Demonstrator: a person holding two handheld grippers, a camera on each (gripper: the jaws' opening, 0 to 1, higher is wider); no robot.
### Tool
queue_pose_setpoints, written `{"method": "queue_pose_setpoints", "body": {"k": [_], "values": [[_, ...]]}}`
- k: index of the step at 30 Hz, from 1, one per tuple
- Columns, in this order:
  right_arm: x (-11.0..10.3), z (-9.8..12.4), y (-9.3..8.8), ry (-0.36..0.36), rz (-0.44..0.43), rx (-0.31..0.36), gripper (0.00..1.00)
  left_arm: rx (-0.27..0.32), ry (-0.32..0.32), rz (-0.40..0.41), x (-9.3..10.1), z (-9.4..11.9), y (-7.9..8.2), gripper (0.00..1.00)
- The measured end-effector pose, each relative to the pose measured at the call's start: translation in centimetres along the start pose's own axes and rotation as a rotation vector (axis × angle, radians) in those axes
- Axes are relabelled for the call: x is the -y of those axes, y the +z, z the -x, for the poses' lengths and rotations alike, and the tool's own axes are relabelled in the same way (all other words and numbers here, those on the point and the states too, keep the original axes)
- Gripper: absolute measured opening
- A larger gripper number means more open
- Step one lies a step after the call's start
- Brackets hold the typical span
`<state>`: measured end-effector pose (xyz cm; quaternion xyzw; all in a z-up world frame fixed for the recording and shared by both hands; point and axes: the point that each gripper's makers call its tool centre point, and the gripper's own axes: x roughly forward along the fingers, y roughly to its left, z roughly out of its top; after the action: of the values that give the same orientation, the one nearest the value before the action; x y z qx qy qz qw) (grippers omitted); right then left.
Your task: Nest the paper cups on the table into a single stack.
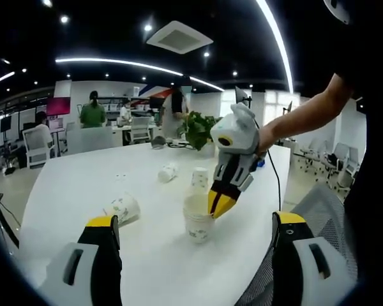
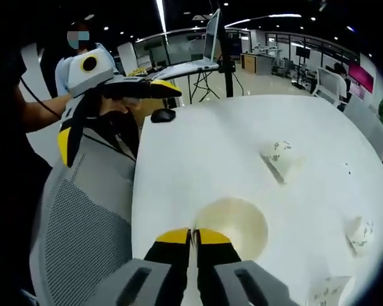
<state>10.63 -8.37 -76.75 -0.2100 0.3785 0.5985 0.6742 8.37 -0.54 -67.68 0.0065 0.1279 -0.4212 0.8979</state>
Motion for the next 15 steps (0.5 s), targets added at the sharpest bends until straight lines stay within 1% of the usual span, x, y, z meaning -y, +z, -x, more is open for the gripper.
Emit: {"method": "queue_pose_setpoints", "body": {"k": [10,15], "values": [[0.18,-0.08,-0.07,-0.001,0.018,0.0,0.01,-0.002,0.002,0.0,0.01,-0.03,0.03,0.99],[0.14,0.33,0.52,-0.007,0.045,0.02,0.03,-0.002,0.001,-0.003,-0.02,-0.06,0.1,0.99]]}}
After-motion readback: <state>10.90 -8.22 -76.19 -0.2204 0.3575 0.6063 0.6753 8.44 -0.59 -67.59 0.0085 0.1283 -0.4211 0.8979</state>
